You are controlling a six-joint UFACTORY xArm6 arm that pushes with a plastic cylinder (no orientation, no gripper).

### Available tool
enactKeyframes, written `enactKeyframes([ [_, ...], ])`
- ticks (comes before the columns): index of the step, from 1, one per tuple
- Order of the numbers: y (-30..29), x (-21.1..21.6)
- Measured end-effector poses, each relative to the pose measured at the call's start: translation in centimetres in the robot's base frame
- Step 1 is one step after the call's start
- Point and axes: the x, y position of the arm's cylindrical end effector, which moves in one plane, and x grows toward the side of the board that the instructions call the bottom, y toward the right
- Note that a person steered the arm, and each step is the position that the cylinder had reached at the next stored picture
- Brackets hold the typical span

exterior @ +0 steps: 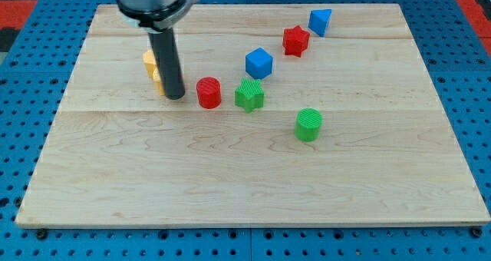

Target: Move the yellow hexagon away from the yellow heart

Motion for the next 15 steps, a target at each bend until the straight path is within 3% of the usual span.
enactKeyframes([
  [1, -5.7, 6.1],
  [2, -9.1, 4.4],
  [3, -8.8, -0.4],
  [5, -2.9, 0.4],
  [6, -5.4, 1.7],
  [7, -9.7, -1.6],
  [8, -14.0, -9.9],
  [9, -6.9, -13.3],
  [10, 3.4, -12.6],
  [11, 5.5, -7.1],
  [12, 1.9, -6.9],
  [14, -6.3, -10.7],
  [15, -4.3, -11.2],
])
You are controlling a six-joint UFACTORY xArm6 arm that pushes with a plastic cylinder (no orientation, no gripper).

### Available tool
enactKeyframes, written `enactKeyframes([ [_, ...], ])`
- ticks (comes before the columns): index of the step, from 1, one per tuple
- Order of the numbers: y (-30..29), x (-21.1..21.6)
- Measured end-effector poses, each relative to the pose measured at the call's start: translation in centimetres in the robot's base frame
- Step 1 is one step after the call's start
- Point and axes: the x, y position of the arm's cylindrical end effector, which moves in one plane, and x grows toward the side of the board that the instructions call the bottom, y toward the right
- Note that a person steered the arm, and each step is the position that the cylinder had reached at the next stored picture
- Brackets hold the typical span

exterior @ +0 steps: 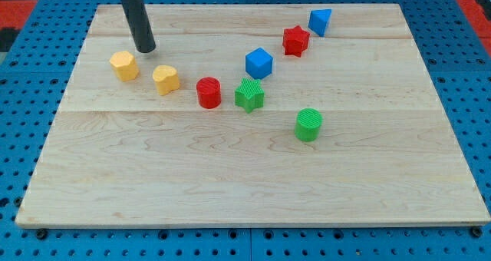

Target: Move the yellow hexagon away from the yellow heart

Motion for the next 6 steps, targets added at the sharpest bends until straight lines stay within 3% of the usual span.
enactKeyframes([
  [2, -13.1, 2.4],
  [4, -7.2, 10.1],
  [6, -4.4, 2.4],
])
